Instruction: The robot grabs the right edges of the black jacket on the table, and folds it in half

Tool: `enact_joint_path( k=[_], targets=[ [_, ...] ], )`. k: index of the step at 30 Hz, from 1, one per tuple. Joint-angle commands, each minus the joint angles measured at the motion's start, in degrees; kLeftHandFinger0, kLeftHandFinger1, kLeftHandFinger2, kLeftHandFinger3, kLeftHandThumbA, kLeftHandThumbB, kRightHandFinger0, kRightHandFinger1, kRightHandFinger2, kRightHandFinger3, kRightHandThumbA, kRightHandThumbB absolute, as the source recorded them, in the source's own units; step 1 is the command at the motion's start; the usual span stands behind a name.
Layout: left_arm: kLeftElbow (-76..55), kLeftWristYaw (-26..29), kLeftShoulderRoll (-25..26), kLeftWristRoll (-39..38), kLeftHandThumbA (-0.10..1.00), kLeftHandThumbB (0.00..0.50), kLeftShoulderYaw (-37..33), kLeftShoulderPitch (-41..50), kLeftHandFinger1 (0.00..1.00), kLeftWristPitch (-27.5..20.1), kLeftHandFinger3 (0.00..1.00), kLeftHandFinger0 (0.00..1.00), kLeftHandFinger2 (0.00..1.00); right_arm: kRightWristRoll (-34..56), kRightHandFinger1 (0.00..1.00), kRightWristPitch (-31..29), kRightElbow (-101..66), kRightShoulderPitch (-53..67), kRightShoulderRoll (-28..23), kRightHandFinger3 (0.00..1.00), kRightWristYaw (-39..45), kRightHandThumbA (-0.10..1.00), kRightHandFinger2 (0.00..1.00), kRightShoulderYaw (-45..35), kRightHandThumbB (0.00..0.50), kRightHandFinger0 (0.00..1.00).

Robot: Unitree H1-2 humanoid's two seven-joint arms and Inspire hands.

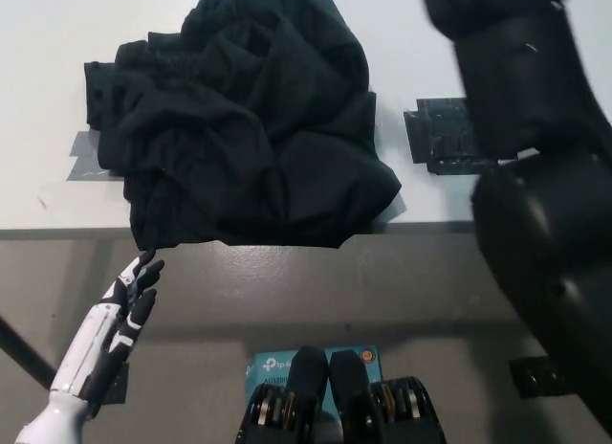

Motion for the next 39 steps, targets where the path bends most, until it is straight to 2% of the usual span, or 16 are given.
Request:
enact_joint_path(
  k=[1, 2, 3, 7, 9, 12, 13, 15, 16, 20, 26, 31, 32, 33, 38, 39],
  targets=[
    [-1.91, -0.30, 1.05, -0.81, 1.00, 0.118, 0.93, -1.96, 1.00, 0.55, 1.00, 1.00, 1.00, 11.78, 1.00, 7.57, -41.99, 12.46, -17.89, 1.00, 3.58, 1.00, 1.00, -6.54, 0.473, 1.00],
    [-1.90, -0.31, 1.04, -0.86, 1.00, 0.118, 0.94, -1.99, 1.00, 0.57, 1.00, 1.00, 1.00, 12.19, 1.00, 7.57, -42.55, 12.91, -18.25, 1.00, 3.30, 1.00, 1.00, -6.39, 0.473, 1.00],
    [-0.37, 0.18, 0.28, -1.46, 1.00, 0.112, 1.07, -2.70, 1.00, -1.79, 1.00, 1.00, 1.00, 16.45, 1.00, 7.57, -50.31, 19.83, -21.65, 1.00, 3.58, 1.00, 1.00, -7.88, 0.435, 1.00],
    [0.80, 0.24, 0.24, -1.82, 1.00, 0.122, 1.31, -3.31, 1.00, -3.09, 1.00, 1.00, 1.00, 19.89, 1.00, 7.57, -55.11, 24.76, -24.19, 1.00, 0.95, 1.00, 1.00, -7.50, 0.452, 1.00],
    [3.08, 1.28, -1.39, -2.68, 1.00, 0.117, 1.62, -5.12, 1.00, -4.95, 1.00, 1.00, 1.00, 25.92, 1.00, 7.57, -67.83, 39.99, -27.19, 1.00, -0.72, 1.00, 1.00, -11.18, 0.468, 1.00],
    [3.40, 1.32, -1.74, -2.76, 1.00, 0.114, 1.57, -5.13, 1.00, -5.32, 1.00, 1.00, 1.00, 27.67, 1.00, 7.57, -71.28, 45.01, -26.72, 1.00, -1.84, 1.00, 1.00, -12.53, 0.435, 1.00],
    [3.25, 1.52, -2.13, -3.00, 1.00, 0.079, 1.74, -4.75, 1.00, -5.45, 1.00, 1.00, 1.00, 29.60, 1.00, 7.57, -74.48, 52.96, -23.83, 1.00, -0.45, 1.00, 1.00, -15.19, 0.429, 1.00],
    [3.20, 1.53, -2.36, -3.06, 1.00, 0.078, 1.88, -4.59, 1.00, -5.51, 1.00, 1.00, 1.00, 30.77, 1.00, 7.57, -76.01, 56.60, -22.93, 1.00, -0.33, 1.00, 1.00, -16.10, 0.431, 1.00],
    [2.72, 1.37, -2.65, -3.75, 1.00, 0.062, 2.07, -4.01, 1.00, -5.10, 1.00, 1.00, 1.00, 31.74, 1.00, 6.41, -77.50, 63.24, -19.40, 1.00, -0.37, 1.00, 1.00, -17.27, 0.444, 1.00],
    [3.13, 1.43, -3.42, -4.50, 1.00, 0.086, 2.41, -4.15, 1.00, -5.14, 1.00, 1.00, 1.00, 29.80, 1.00, -1.37, -74.32, 76.05, -12.38, 1.00, 0.39, 1.00, 1.00, -16.02, 0.422, 1.00],
    [1.85, 0.52, -3.32, -5.17, 1.00, 0.084, 2.71, -1.22, 1.00, -5.13, 1.00, 1.00, 1.00, 25.70, 1.00, -7.72, -65.97, 84.61, -7.50, 1.00, 2.20, 1.00, 1.00, -11.86, 0.414, 1.00],
    [0.73, 0.22, -3.45, -4.92, 1.00, 0.069, 2.45, 3.02, 1.00, -5.80, 1.00, 1.00, 1.00, 26.38, 1.00, -9.98, -55.27, 90.26, -2.28, 1.00, 2.75, 1.00, 1.00, -9.54, 0.339, 1.00],
    [0.91, 0.16, -3.51, -5.24, 1.00, 0.068, 2.52, 2.90, 1.00, -5.86, 1.00, 1.00, 1.00, 26.69, 1.00, -10.10, -54.33, 90.24, -1.95, 1.00, 2.74, 1.00, 1.00, -9.46, 0.335, 1.00],
    [1.49, 0.25, -3.78, -5.29, 1.00, 0.066, 2.42, 2.92, 1.00, -6.51, 1.00, 1.00, 1.00, 26.83, 1.00, -11.37, -50.86, 89.88, -1.53, 1.00, 3.23, 1.00, 1.00, -9.38, 0.294, 1.00],
    [2.40, 0.20, -3.03, -5.37, 1.00, 0.067, 3.03, 2.68, 1.00, -7.23, 1.00, 1.00, 1.00, 24.00, 1.00, -13.06, -44.12, 88.87, -2.14, 1.00, 1.92, 1.00, 1.00, -8.17, 0.300, 1.00],
    [2.66, 0.02, -2.97, -5.60, 1.00, 0.054, 3.08, 2.44, 1.00, -7.10, 1.00, 1.00, 1.00, 23.08, 1.00, -13.50, -43.83, 88.89, -2.34, 1.00, 1.19, 1.00, 1.00, -7.91, 0.279, 1.00]
  ],
)
